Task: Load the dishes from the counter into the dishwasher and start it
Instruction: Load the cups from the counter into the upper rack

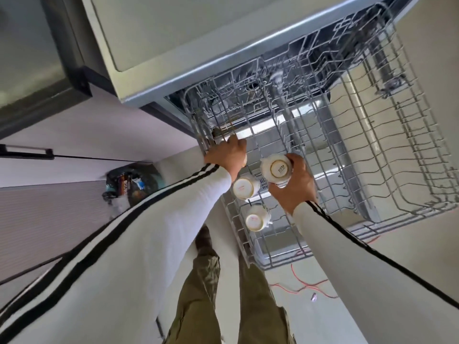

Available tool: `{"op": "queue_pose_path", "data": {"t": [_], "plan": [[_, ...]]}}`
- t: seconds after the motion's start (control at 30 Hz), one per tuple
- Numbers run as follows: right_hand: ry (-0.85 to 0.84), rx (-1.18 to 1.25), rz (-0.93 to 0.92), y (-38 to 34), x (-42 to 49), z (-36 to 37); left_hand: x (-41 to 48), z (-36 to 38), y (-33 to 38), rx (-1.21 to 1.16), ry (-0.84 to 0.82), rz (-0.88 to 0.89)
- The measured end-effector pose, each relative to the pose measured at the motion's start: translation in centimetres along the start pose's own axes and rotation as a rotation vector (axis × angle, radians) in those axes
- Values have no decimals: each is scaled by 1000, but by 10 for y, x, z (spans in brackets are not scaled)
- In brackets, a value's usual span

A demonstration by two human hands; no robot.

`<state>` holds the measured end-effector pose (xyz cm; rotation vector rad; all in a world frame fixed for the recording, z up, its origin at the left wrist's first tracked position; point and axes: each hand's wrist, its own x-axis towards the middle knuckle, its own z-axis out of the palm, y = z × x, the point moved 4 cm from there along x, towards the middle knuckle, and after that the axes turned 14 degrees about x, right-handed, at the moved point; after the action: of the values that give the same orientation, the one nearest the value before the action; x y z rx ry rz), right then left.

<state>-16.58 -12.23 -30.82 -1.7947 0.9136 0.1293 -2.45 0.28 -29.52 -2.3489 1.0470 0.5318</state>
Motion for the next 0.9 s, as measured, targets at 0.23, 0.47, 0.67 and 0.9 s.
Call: {"op": "queue_pose_path", "data": {"t": [0.23, 0.47, 0.67, 0.9], "plan": [[-47, -16, -121, -37, 40, 17, 0, 7, 0, 47, 41, 39], [-140, -101, -311, -82, 90, 59, -7, 0, -21, 45, 156, -72], [-252, -248, -410, -104, 110, 108, -17, -2, -51, -36, 216, -205], [-326, -442, -334, -104, 126, 124, -25, 6, -70, -109, 313, -265]]}}
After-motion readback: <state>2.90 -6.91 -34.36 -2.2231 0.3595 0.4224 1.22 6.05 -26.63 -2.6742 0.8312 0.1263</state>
